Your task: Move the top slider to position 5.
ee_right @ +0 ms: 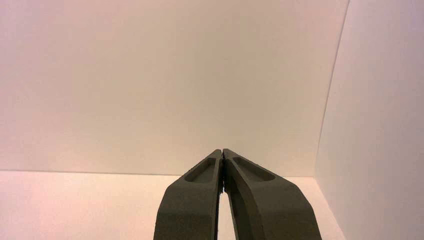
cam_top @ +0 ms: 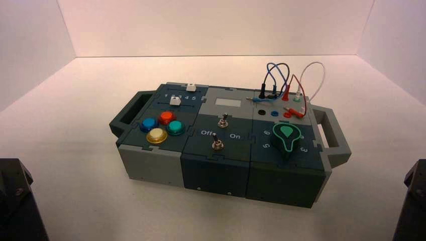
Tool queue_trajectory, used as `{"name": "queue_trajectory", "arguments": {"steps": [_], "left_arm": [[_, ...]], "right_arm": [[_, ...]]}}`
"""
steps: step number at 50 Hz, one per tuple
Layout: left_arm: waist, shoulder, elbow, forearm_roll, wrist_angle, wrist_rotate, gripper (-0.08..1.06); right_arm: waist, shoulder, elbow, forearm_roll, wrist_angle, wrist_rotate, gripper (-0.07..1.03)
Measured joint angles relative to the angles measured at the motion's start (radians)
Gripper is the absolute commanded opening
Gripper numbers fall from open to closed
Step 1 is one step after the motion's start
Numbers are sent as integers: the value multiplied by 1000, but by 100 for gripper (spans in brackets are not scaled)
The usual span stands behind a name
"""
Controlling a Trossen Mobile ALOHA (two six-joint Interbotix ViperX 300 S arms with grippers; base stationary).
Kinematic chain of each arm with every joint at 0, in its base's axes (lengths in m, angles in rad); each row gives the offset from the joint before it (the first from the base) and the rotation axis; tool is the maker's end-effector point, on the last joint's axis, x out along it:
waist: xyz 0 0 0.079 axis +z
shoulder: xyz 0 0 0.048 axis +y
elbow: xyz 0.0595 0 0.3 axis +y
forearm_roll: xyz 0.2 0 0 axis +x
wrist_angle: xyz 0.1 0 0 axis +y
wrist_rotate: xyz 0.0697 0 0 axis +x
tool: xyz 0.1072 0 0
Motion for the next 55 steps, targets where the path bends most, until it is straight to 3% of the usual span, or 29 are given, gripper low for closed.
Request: {"name": "queue_trajectory", "arguments": {"steps": [8, 17, 29, 42, 55], "left_arm": [[-63, 97, -49, 0, 104, 2, -3], [-103, 227, -112, -2, 235, 3, -3], [-161, 394, -193, -5, 405, 5, -3], [-295, 588, -291, -46, 554, 2, -3], [-408, 767, -364, -60, 572, -32, -3]], "right_arm": [[26, 20, -23, -2, 63, 0, -2], [112, 129, -86, 0, 202, -2, -2], [256, 298, -158, 3, 325, 0, -2], [410, 393, -193, 34, 368, 0, -2], [491, 459, -219, 43, 399, 2, -2]]}}
